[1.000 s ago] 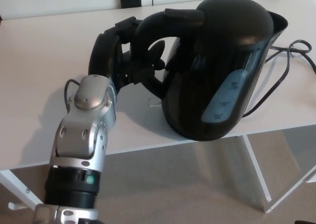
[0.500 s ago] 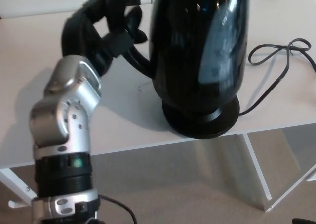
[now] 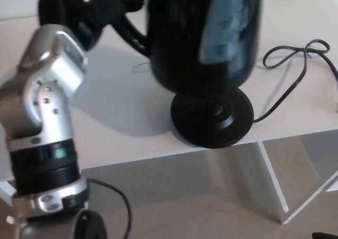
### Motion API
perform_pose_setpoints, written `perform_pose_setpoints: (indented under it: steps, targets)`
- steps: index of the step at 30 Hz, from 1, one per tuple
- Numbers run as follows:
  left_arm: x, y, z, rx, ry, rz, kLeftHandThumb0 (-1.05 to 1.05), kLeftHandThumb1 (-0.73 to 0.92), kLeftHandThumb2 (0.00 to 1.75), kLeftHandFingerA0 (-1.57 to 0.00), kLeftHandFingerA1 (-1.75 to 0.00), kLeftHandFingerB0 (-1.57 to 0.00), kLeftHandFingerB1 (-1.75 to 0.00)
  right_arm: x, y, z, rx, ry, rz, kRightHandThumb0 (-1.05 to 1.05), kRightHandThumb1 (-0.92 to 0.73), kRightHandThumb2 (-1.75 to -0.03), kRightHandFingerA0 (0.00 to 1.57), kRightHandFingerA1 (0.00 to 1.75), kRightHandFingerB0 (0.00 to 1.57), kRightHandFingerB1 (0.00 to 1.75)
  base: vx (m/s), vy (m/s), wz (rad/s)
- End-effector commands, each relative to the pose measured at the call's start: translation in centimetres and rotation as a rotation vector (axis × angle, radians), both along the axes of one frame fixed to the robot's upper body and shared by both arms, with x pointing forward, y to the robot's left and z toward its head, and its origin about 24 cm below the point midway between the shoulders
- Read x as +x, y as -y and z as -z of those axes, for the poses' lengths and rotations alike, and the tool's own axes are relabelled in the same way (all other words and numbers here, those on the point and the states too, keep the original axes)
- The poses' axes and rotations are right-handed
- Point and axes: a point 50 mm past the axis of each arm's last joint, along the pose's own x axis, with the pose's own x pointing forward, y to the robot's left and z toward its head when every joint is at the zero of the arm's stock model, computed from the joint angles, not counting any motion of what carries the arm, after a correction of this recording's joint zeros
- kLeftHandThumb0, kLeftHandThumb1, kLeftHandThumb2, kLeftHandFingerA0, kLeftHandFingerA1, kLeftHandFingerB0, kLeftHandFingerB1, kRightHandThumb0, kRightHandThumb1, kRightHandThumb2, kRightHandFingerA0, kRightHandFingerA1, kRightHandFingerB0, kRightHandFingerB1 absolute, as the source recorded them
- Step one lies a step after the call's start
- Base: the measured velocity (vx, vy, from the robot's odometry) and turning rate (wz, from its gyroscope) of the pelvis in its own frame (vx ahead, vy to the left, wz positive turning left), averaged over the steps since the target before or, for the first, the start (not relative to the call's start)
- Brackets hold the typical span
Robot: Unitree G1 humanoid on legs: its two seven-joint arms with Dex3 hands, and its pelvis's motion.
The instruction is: The robot walk towards a table in front and uses its left hand to pick up the pot from the base and places it on the table
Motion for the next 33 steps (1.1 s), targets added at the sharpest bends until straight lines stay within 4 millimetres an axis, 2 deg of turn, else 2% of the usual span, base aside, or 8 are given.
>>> perform_pose_setpoints:
  steps: [1,6,7,8,19,30,32,33]
  targets:
    - [-0.5,-2.7,-0.1,0.081,0.051,0.002,-0.12,0.71,0.83,-1.00,-1.57,-0.80,-1.11,-0.2,0.6,-0.1,-0.012,-0.012,0.004,-0.54,-0.68,-0.62,0.93,0.52,0.56,0.40,0.00,0.000,0.00]
    - [-0.8,-4.7,1.2,0.162,0.030,-0.021,-0.10,0.71,0.84,-0.93,-1.62,-0.77,-1.09,-0.4,0.5,0.0,-0.005,-0.015,0.007,-0.54,-0.67,-0.62,0.92,0.51,0.56,0.40,0.00,0.000,0.00]
    - [-0.9,-5.2,1.5,0.178,0.027,-0.025,-0.10,0.67,0.87,-1.05,-1.59,-0.81,-1.08,-0.4,0.5,0.0,0.000,-0.016,0.008,-0.54,-0.66,-0.61,0.93,0.51,0.56,0.40,0.00,0.000,0.00]
    - [-1.0,-5.9,1.8,0.189,0.023,-0.031,-0.10,0.71,0.83,-0.92,-1.65,-0.76,-1.08,-0.4,0.6,-0.1,0.003,-0.013,0.007,-0.54,-0.66,-0.61,0.94,0.52,0.56,0.40,0.00,0.000,0.00]
    - [-1.5,-9.1,3.2,0.248,-0.005,-0.077,-0.12,0.75,0.75,-0.90,-1.67,-0.74,-1.11,-0.2,0.6,-0.2,-0.015,-0.004,-0.012,-0.54,-0.68,-0.62,0.94,0.51,0.58,0.41,0.00,0.000,0.00]
    - [-1.8,-9.5,5.5,0.262,-0.038,-0.075,-0.11,0.70,0.80,-0.90,-1.63,-0.75,-1.05,-0.6,0.6,0.0,-0.002,-0.014,0.001,-0.53,-0.66,-0.62,0.96,0.52,0.61,0.42,0.00,0.000,0.00]
    - [-1.8,-9.2,5.8,0.278,-0.031,-0.074,-0.16,0.76,0.71,-0.94,-1.49,-0.79,-0.82,-0.6,0.5,0.0,0.001,-0.010,0.005,-0.53,-0.66,-0.61,0.98,0.54,0.65,0.43,0.00,0.000,0.00]
    - [-1.8,-9.1,5.9,0.280,-0.031,-0.077,-0.16,0.76,0.71,-0.94,-1.49,-0.79,-0.82,-0.6,0.5,0.0,0.003,-0.008,0.005,-0.53,-0.66,-0.61,0.98,0.54,0.65,0.43,0.00,0.000,0.00]
